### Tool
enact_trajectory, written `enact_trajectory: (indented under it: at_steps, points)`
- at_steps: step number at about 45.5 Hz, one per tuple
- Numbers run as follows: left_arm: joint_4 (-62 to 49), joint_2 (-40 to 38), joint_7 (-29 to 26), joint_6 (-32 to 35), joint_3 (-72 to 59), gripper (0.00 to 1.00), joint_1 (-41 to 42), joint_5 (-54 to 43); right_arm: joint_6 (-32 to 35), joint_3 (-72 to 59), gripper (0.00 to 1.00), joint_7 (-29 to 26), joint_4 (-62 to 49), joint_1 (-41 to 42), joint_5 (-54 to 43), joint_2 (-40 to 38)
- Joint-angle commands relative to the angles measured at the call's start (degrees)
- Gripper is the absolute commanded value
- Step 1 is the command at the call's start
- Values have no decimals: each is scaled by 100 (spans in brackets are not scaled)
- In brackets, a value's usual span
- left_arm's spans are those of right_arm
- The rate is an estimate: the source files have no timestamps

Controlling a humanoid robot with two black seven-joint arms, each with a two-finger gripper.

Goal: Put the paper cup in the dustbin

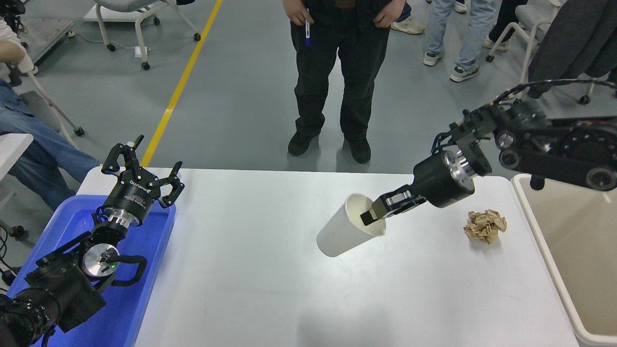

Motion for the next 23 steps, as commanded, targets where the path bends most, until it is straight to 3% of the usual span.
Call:
enact_trajectory:
  at_steps: [1,10,23]
  points:
    - [0,0,0,0,0,100,0,2,476,520,0,19,27,208,177,-482]
    - [0,0,0,0,0,100,0,2,476,512,0,19,-17,138,168,-543]
    - [0,0,0,0,0,100,0,2,345,521,0,10,-1413,-398,423,-613]
